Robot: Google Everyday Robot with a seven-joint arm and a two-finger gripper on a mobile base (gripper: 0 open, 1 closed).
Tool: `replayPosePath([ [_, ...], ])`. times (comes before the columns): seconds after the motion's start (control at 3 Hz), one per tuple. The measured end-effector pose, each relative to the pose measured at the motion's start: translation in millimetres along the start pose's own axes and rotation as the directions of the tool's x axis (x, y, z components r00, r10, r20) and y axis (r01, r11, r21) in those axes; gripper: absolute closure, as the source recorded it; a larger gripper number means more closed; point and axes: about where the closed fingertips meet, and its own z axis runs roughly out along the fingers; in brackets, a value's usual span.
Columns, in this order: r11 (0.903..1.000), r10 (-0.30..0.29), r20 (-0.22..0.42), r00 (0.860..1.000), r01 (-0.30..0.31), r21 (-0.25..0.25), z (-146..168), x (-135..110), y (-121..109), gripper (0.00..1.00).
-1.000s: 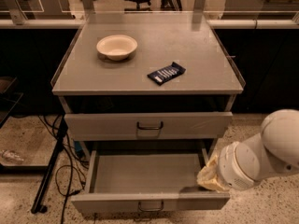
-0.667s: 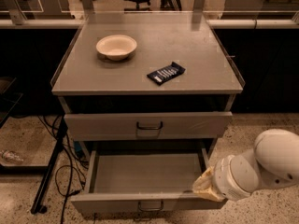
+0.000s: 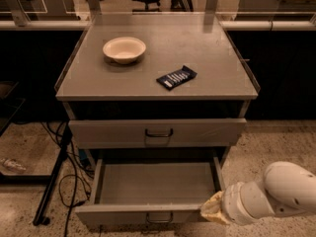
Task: Close middle drawer
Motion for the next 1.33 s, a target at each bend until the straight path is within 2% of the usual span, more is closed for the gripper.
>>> replayPosePath([
  [0.33, 0.9995, 0.012, 0.016, 1.0, -0.012, -0.028, 40, 24, 3, 1.0],
  [0.67, 0.9981, 0.029, 0.014, 0.999, -0.028, -0.054, 69, 46, 34, 1.0],
  [1.0, 0.9961, 0.049, 0.001, 0.999, -0.049, -0.074, 99, 58, 30, 1.0],
  [1.33, 0.9961, 0.036, -0.004, 0.999, -0.036, -0.08, 125, 51, -9, 1.0],
])
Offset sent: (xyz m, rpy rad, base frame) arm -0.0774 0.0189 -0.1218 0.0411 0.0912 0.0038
